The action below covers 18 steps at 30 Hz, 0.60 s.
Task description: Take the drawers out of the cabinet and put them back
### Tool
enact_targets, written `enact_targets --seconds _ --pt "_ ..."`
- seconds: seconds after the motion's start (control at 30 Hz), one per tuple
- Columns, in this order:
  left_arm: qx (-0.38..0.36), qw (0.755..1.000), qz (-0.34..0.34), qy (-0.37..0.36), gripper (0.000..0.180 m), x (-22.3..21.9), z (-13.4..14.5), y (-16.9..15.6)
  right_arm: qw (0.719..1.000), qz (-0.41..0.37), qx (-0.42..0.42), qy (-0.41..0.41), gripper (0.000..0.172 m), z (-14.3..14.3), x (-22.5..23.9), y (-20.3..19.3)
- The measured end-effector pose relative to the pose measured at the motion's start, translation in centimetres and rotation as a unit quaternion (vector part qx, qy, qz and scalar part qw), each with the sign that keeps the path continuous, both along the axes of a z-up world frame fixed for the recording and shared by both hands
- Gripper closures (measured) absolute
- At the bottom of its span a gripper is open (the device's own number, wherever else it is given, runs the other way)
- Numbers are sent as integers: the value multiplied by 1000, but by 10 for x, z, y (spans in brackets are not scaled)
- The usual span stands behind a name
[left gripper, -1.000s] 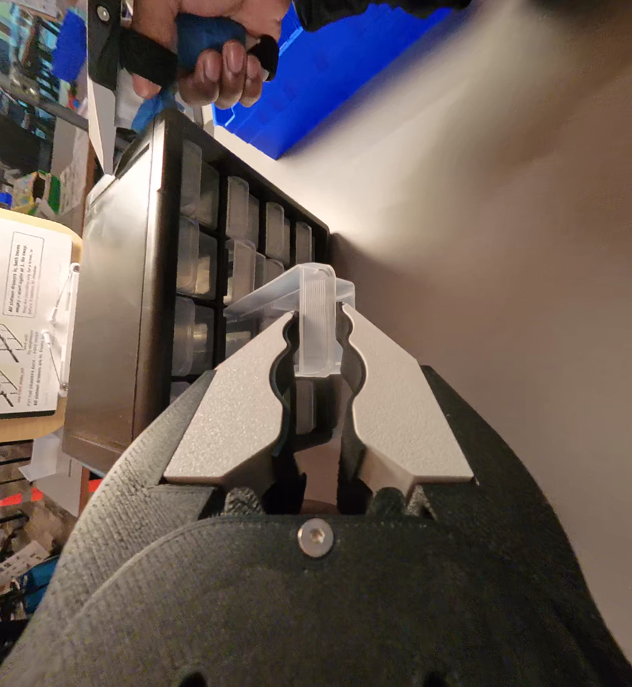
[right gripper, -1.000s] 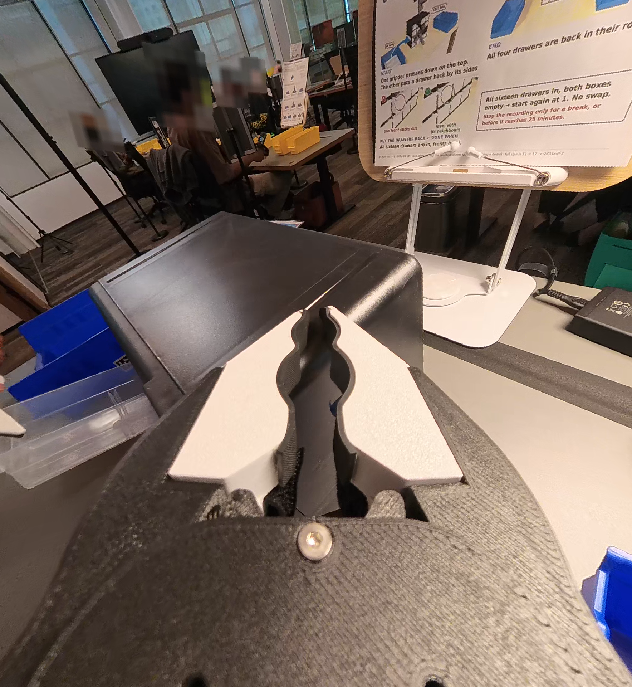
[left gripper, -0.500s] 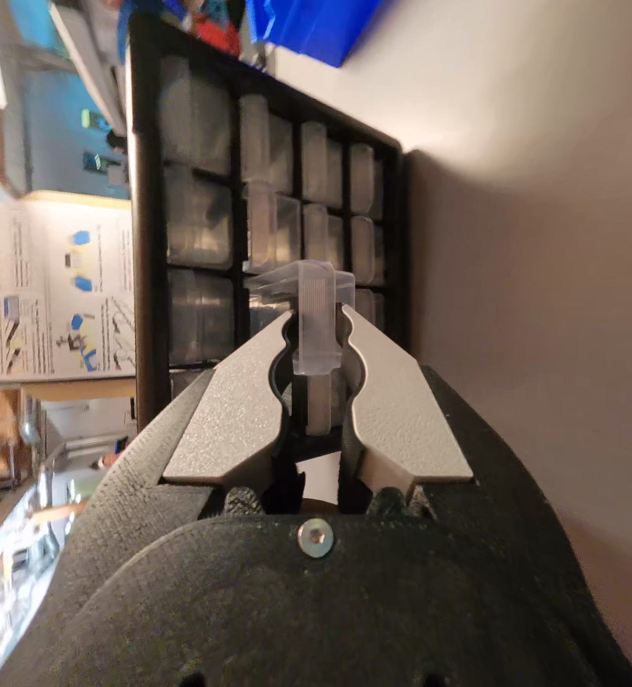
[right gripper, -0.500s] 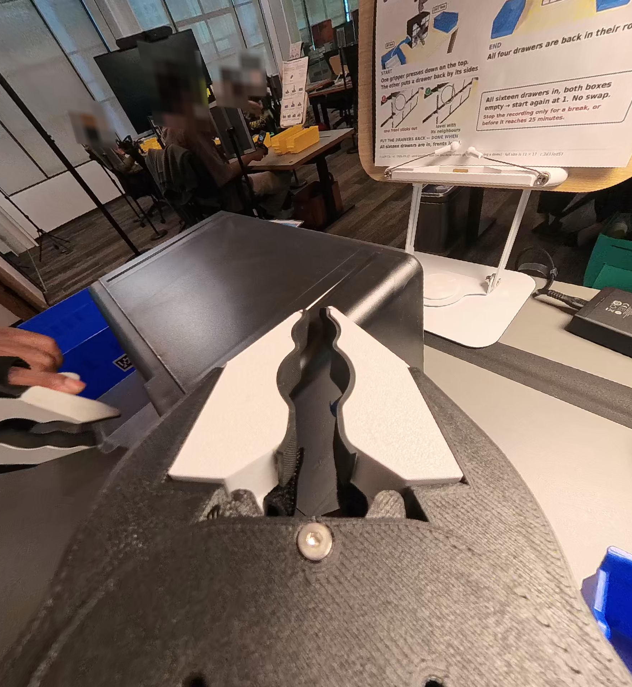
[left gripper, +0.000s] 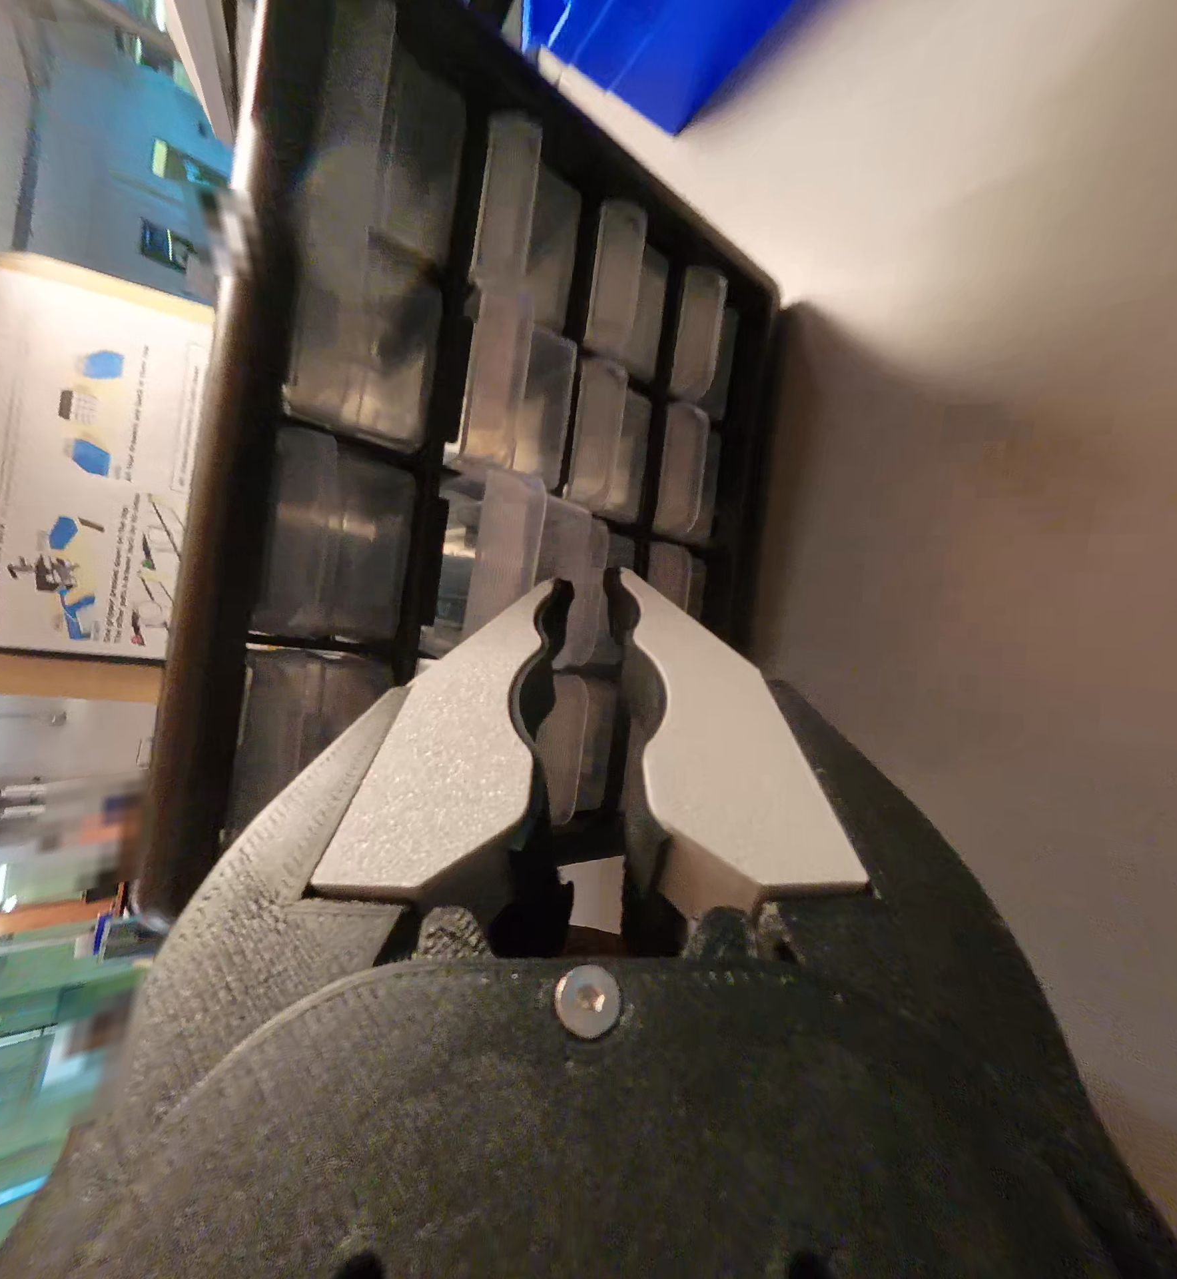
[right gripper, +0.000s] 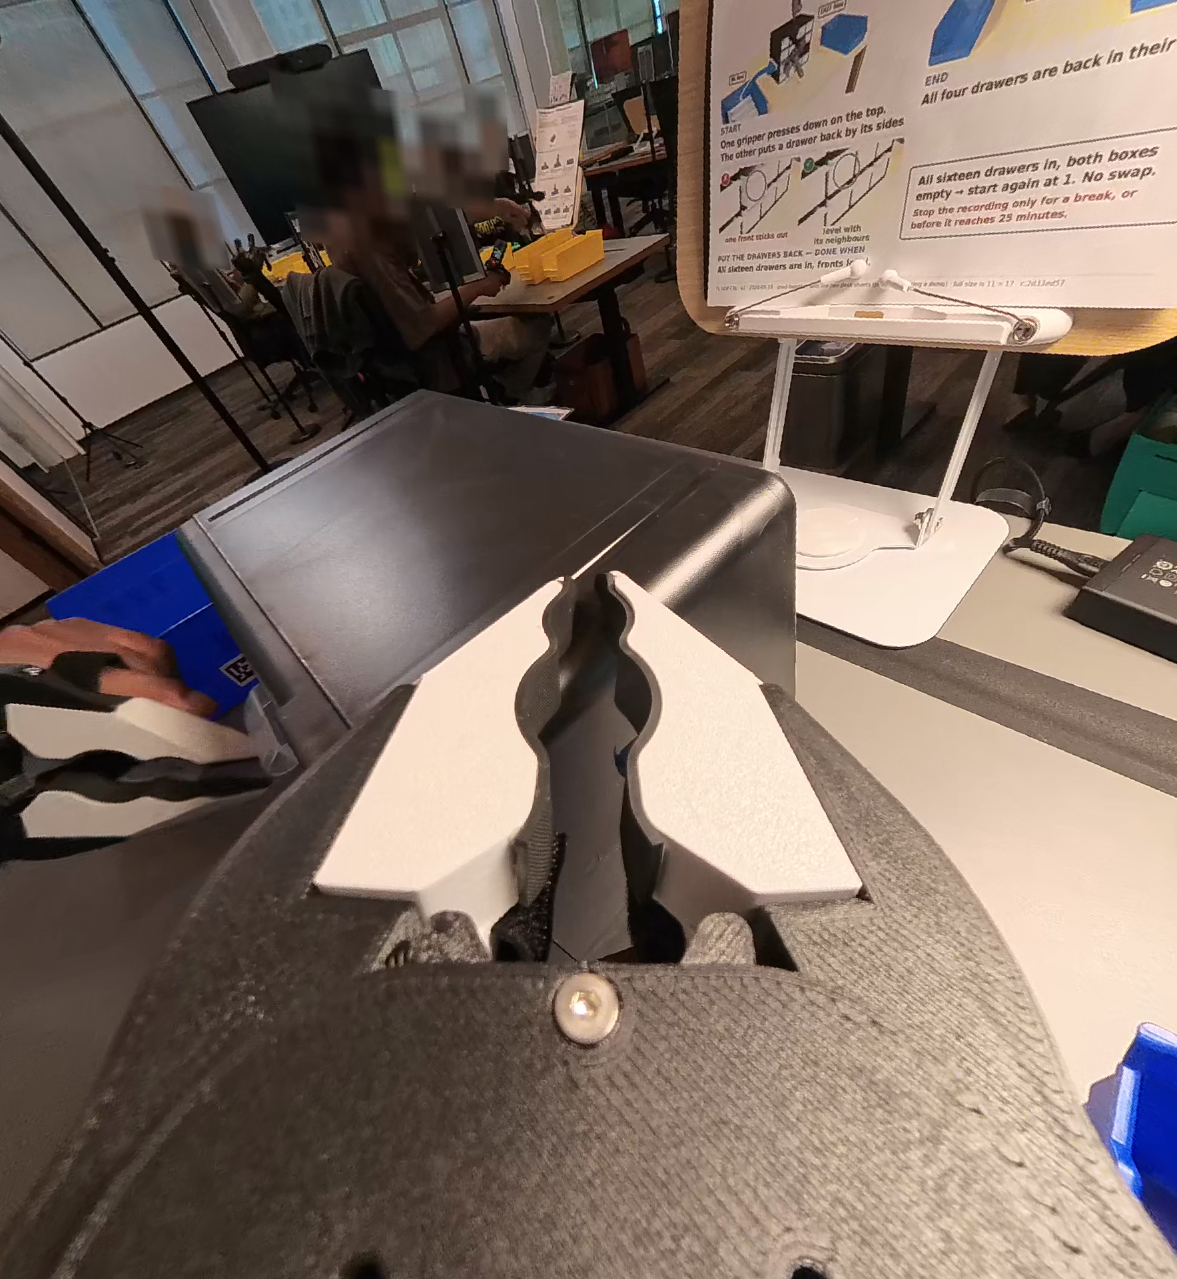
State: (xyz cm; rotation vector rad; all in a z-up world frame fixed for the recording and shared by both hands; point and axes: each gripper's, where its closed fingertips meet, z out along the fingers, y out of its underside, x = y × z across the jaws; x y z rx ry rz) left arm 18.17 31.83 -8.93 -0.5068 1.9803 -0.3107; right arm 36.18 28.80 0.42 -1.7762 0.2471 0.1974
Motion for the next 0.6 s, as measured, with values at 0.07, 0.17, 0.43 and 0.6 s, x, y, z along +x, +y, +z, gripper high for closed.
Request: enact_targets --seconds 0.07,0.17,0.43,0.6 --pt "-3 1000 27 -3 169 12 -4 12 1000 -1 0 -1 160 0 0 0" --pt "-27 998 58 -11 166 25 -6 23 1000 -2 -1 -4 160 0 0 0" --pt "-72 997 -17 15 168 23 -6 -17 1000 8 0 -1 158 0 -1 0" --pt "-79 996 -34 15 166 42 -6 -35 1000 7 -1 -5 158 1 -1 0"
